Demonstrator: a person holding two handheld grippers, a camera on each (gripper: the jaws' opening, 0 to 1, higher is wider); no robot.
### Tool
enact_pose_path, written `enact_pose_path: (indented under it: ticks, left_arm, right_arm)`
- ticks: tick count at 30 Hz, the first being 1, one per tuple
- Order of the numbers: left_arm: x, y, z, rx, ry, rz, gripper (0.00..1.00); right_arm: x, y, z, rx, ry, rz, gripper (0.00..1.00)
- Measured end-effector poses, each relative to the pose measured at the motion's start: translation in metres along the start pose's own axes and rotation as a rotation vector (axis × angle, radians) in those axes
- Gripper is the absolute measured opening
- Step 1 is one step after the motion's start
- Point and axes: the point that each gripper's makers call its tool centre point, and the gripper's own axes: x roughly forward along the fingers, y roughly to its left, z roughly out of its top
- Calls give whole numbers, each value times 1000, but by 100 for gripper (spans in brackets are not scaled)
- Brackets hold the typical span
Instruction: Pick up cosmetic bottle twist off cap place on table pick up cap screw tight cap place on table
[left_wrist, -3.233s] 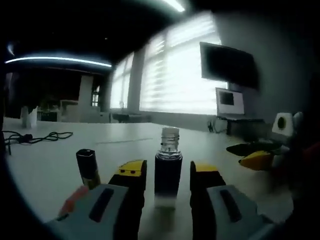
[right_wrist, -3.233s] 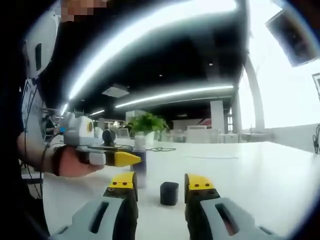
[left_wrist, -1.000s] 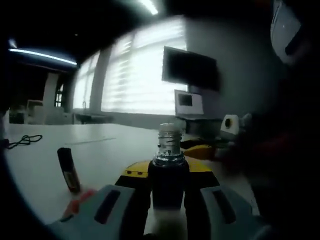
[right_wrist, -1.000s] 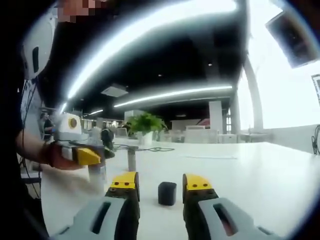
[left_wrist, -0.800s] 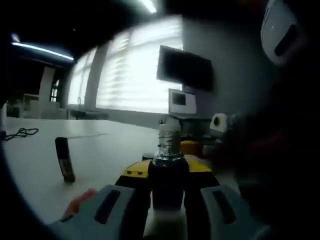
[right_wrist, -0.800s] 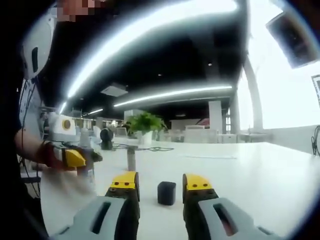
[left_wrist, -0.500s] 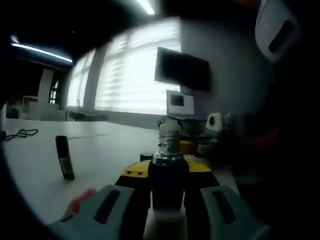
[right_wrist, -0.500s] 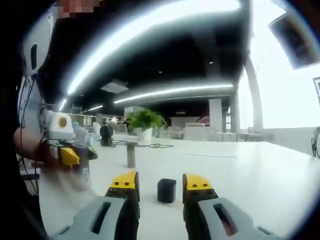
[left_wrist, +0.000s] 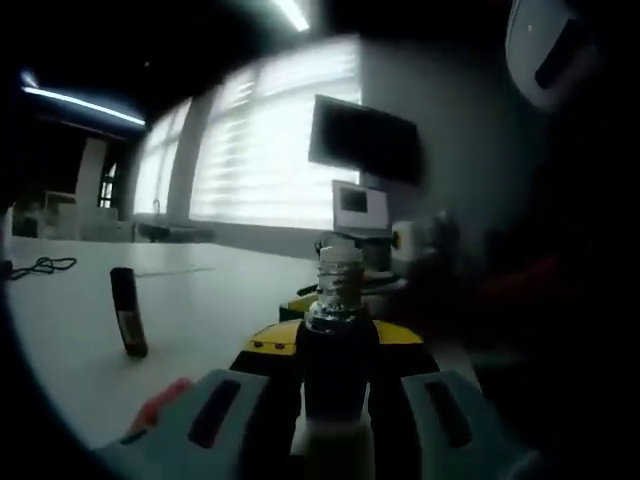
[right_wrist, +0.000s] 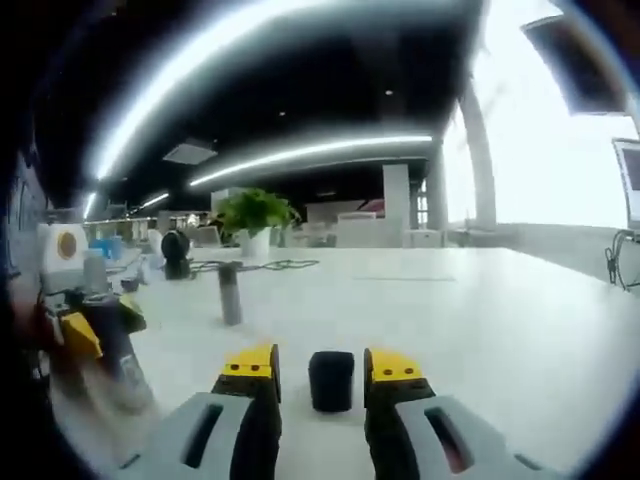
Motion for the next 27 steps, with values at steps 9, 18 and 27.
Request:
enact_pose_path:
  ticks: [9,18,27]
  left_arm:
    - [-1,4,0,-3,-6,7,15]
    - [-1,4,-1,-4,-6,10,15]
    - [-2,5,-1,-17,-5,8,15]
  right_arm:
    - [7,-3,-18,-71,98,-48,23]
    - [7,-9,-22,-86,115,-86,14]
    - [4,-1,-13,-74,63,-21,13]
